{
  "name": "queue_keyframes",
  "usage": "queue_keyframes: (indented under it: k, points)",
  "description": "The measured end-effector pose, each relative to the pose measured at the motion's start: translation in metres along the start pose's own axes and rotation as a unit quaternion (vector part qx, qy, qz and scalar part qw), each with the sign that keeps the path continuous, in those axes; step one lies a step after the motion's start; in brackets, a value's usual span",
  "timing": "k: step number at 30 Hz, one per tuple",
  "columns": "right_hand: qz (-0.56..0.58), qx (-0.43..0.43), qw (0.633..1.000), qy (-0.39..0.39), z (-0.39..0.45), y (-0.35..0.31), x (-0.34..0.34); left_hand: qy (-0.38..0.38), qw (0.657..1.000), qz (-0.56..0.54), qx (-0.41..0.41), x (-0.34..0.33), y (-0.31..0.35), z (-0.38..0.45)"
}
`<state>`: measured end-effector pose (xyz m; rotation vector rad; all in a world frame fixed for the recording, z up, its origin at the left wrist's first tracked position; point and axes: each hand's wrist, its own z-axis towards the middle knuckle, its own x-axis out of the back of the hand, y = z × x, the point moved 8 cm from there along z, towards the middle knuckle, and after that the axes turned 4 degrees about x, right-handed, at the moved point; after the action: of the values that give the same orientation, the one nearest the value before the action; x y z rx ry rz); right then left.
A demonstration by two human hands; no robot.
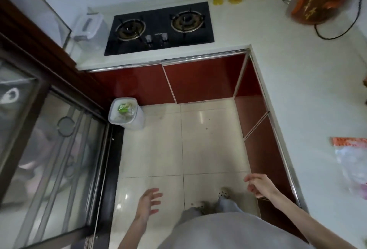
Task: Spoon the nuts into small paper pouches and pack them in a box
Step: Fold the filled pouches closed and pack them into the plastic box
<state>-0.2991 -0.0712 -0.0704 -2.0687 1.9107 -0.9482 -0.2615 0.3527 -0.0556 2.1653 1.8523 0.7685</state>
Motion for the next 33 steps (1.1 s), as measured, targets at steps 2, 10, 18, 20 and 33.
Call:
queue_keyframes:
  k: [2,10,18,20,33]
  points:
    - [-0.022,-0.022,0.999,-0.015,0.017,0.009,0.001,0.022,0.999,-0.018,0.017,0.005,-0.001,0.004]
    - [-0.153,-0.108,0.981,-0.050,0.061,0.023,0.008,0.080,0.990,-0.109,0.049,0.031,-0.008,0.017]
    - [-0.201,-0.074,0.974,-0.070,0.111,-0.115,-0.058,0.080,0.981,-0.156,0.079,0.062,0.004,0.067]
    - [-0.204,-0.039,0.975,-0.083,0.116,-0.169,-0.088,0.078,0.981,-0.159,0.083,0.077,0.012,0.081]
    - [-0.196,0.065,0.975,-0.082,0.166,-0.363,-0.199,0.050,0.977,-0.151,0.145,0.172,0.054,0.148]
